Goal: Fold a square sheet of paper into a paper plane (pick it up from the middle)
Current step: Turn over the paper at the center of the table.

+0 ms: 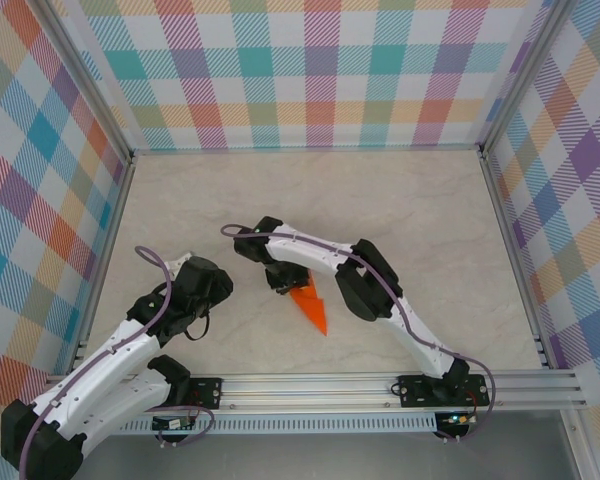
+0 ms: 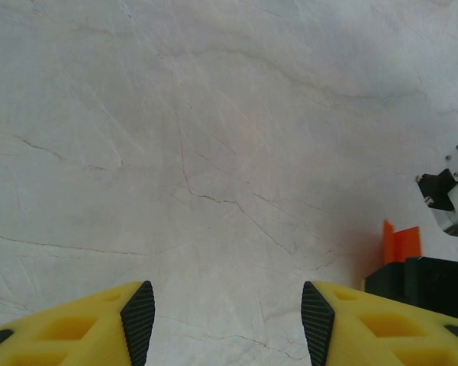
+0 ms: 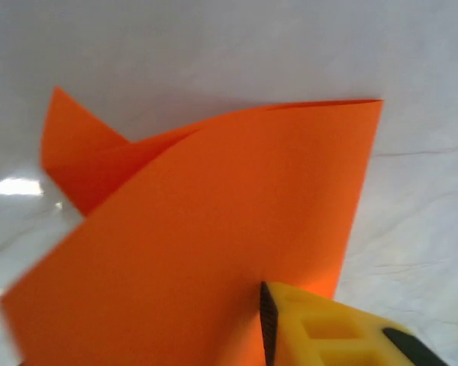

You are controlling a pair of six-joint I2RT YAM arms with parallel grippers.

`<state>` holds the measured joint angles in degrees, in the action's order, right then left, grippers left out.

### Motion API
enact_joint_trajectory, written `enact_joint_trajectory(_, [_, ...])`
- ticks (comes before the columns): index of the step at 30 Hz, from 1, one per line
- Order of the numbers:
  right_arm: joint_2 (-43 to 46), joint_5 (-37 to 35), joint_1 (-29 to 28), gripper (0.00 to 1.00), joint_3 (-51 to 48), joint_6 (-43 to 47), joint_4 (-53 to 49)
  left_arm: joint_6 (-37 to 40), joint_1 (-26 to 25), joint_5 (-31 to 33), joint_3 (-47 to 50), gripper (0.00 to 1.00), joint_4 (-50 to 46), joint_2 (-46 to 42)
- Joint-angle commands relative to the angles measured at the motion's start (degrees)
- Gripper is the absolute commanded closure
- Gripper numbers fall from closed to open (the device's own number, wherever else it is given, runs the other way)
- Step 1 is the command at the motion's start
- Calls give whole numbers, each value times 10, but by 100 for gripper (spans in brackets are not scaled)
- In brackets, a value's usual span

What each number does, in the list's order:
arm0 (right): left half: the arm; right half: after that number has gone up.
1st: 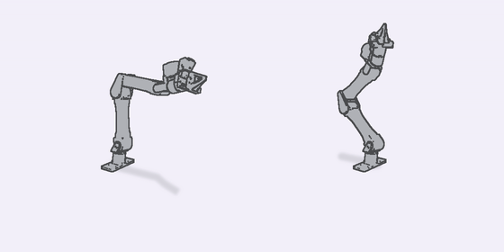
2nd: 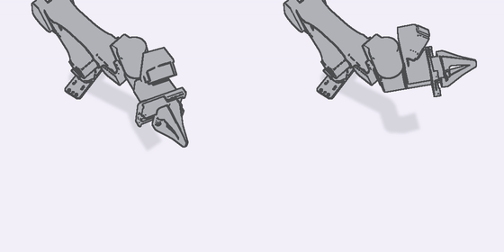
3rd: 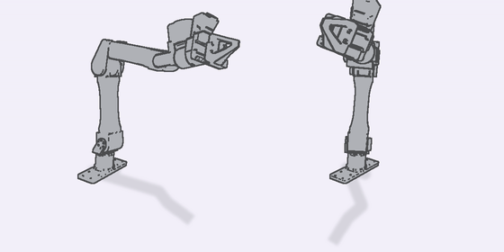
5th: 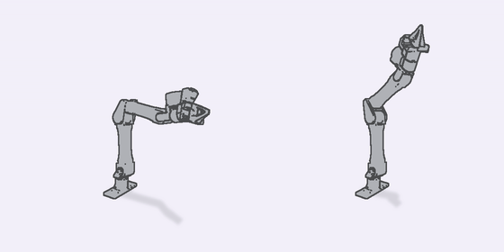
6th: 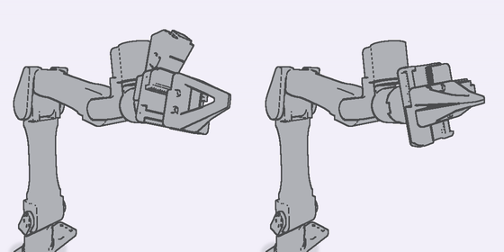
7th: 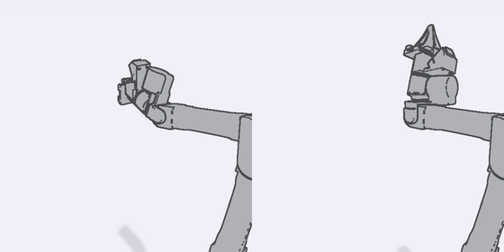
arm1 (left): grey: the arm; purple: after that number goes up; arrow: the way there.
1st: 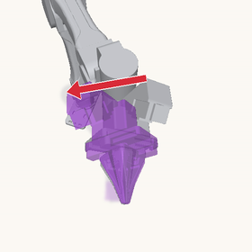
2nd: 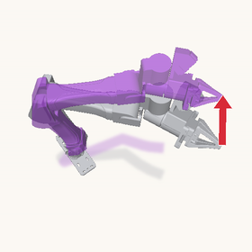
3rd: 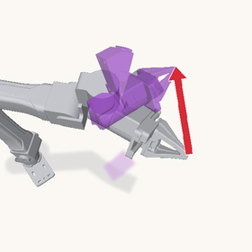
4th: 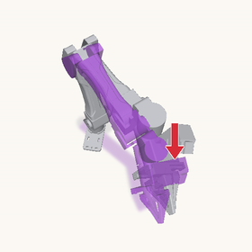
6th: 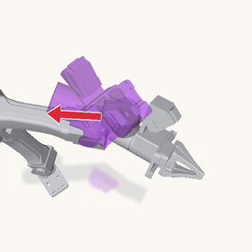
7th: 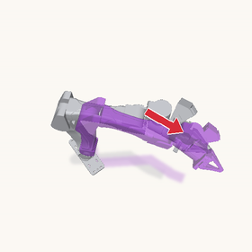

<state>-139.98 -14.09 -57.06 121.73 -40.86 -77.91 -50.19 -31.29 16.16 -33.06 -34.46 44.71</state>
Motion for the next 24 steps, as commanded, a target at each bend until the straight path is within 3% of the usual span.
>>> enact_joint_trajectory(1, [45, 102, 1, 56, -10, 19, 68, -9, 10, 6, 9, 44, -11, -5])
enact_joint_trajectory(4, [155, 130, 2, 29, -118, 30, 190, -4, 11, -2, 8, 42, -5, -4])
enact_joint_trajectory(7, [271, 152, 15, 10, -234, 45, 297, 6, 11, -23, 5, 40, 7, 4])
enact_joint_trajectory(9, [347, 151, 31, 1, -323, 38, 358, 18, 11, -42, 3, 38, 20, 17])
enact_joint_trajectory(10, [385, 164, 46, 2, -372, 32, 397, 23, 11, -55, 1, 38, 28, 27])
enact_joint_trajectory(13, [475, 239, 103, 13, -516, 9, 521, 36, 11, -107, -3, 37, 58, 67])
enact_joint_trajectory(16, [501, 352, 146, 33, -603, -1, 626, 40, 11, -158, -7, 37, 94, 117])
enact_joint_trajectory(19, [466, 391, 152, 62, -604, -2, 634, 29, 11, -200, -10, 37, 128, 172])
enact_joint_trajectory(24, [395, 432, 152, 75, -606, -28, 689, 17, 11, -251, -25, 38, 164, 243])
